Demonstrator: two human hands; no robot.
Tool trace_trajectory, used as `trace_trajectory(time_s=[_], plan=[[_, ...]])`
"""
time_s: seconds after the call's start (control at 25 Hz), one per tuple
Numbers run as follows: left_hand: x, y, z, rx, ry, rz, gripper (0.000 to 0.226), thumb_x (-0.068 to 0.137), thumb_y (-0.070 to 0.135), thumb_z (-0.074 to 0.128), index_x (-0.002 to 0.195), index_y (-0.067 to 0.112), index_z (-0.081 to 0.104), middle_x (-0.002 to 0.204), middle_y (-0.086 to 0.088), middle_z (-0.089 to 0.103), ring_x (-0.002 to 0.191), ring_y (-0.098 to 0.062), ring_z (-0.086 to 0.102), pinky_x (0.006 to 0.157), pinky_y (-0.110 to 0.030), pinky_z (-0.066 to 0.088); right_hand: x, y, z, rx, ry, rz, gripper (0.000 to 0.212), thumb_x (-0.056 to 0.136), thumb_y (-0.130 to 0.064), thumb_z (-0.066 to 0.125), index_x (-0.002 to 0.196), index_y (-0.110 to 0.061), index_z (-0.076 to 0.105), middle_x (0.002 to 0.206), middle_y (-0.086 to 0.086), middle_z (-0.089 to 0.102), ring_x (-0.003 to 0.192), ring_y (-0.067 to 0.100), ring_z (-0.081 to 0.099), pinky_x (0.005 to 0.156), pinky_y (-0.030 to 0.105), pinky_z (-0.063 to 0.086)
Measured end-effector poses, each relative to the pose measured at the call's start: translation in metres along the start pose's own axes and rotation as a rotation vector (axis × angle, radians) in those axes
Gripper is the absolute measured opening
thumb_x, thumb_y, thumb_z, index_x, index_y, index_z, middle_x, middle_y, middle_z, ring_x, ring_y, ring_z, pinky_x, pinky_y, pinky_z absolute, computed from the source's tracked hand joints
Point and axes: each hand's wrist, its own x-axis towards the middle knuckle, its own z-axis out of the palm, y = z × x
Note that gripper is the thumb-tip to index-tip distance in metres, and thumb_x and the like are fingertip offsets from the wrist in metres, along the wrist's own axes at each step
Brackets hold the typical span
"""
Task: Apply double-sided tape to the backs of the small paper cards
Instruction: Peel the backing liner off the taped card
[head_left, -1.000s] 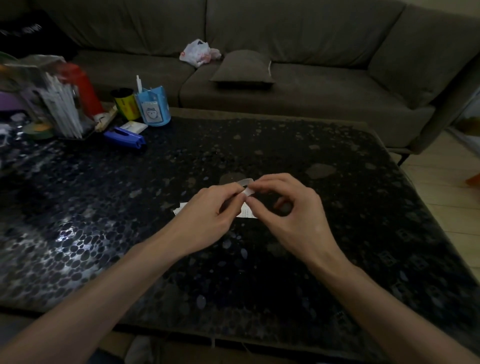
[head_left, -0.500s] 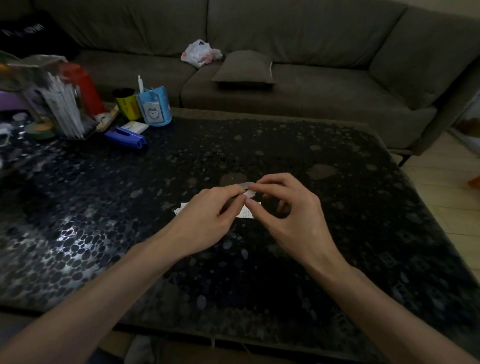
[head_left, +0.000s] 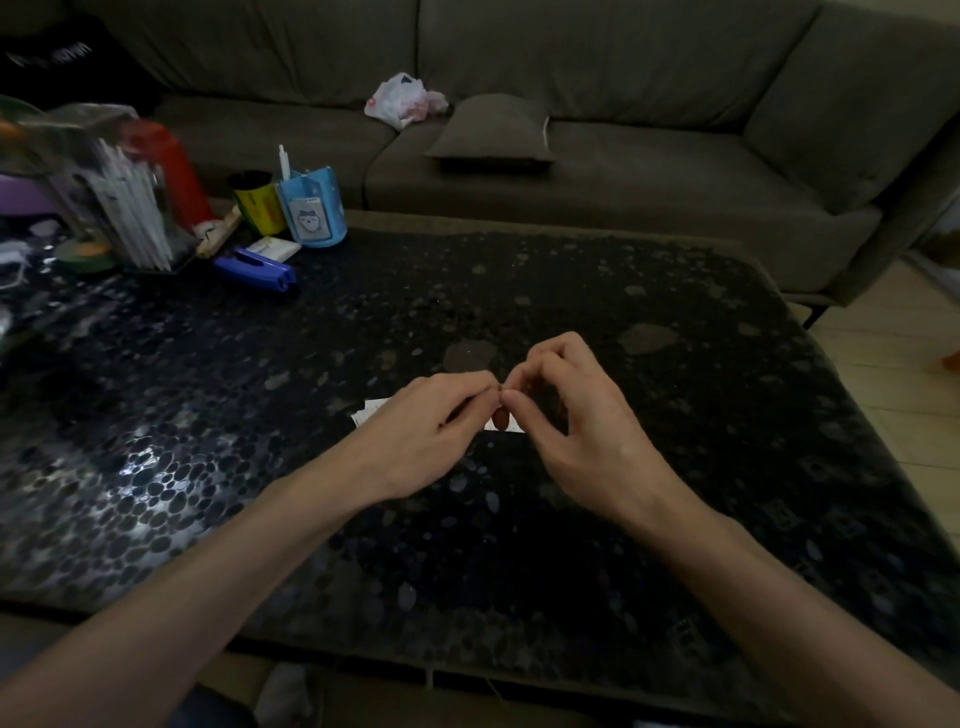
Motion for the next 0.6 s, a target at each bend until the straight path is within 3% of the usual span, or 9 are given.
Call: trace_trajectory(time_s=[0.08,0.16,0.24,0.36,0.48,0.6], plan=[[0.004,-0.003,-0.001,-0.141,-0.072,-0.021,0.039,0.111,0.018,0.042,0.077,0.029,0.057,0.072,-0.009,0.047,0.066,-0.02,0.044,0.063,-0.042,0.038,0.0,-0.001,-0.001,-0.08,-0.033,-0.04,0.01,0.101,-0.025,0.06,0.106,-0.019,0.066,0.113,-0.013,0.047,0.108,0.003,0.049,0.095,0.026,0.046],[0.007,-0.005,-0.001,-0.36,-0.119,-0.074,0.039,0.111,0.012,0.038,0.081,0.019,0.061,0.07,-0.007,0.036,0.064,-0.017,0.034,0.06,-0.03,0.033,0.001,-0.002,-0.003,-0.152,-0.035,-0.093,0.007,0.102,-0.024,0.06,0.104,-0.021,0.066,0.113,-0.013,0.046,0.115,0.004,0.042,0.101,0.029,0.039],[0.009,-0.009,-0.002,-0.524,-0.101,-0.148,0.038,0.111,0.012,0.036,0.083,0.014,0.061,0.068,-0.003,0.031,0.064,-0.014,0.03,0.061,-0.024,0.03,0.001,-0.005,-0.008,0.008,-0.002,-0.099,0.005,0.1,-0.026,0.064,0.1,-0.023,0.068,0.111,-0.014,0.05,0.117,0.005,0.045,0.103,0.028,0.04],[0.01,-0.016,-0.004,-0.549,-0.049,-0.214,0.036,0.112,0.015,0.035,0.085,0.011,0.059,0.066,0.001,0.033,0.064,-0.014,0.029,0.063,-0.029,0.027,0.003,-0.005,-0.017,0.332,0.039,-0.033,0.021,0.091,-0.043,0.067,0.103,-0.028,0.074,0.117,-0.01,0.059,0.118,0.006,0.057,0.1,0.018,0.046],[0.007,-0.016,-0.002,-0.591,-0.073,-0.188,0.036,0.111,0.017,0.035,0.086,0.012,0.061,0.067,0.002,0.033,0.063,-0.012,0.03,0.062,-0.026,0.029,0.005,0.002,-0.016,0.273,-0.008,0.0,0.032,0.091,-0.026,0.076,0.123,-0.025,0.07,0.127,-0.012,0.064,0.123,-0.003,0.058,0.105,0.014,0.044],[0.005,-0.012,0.002,-0.616,-0.103,-0.147,0.033,0.107,0.024,0.039,0.09,0.01,0.063,0.066,0.005,0.034,0.061,-0.007,0.031,0.061,-0.022,0.031,0.006,0.005,-0.011,0.311,-0.032,0.048,0.031,0.095,-0.013,0.073,0.124,-0.022,0.07,0.121,-0.014,0.07,0.118,-0.002,0.064,0.103,0.017,0.05]])
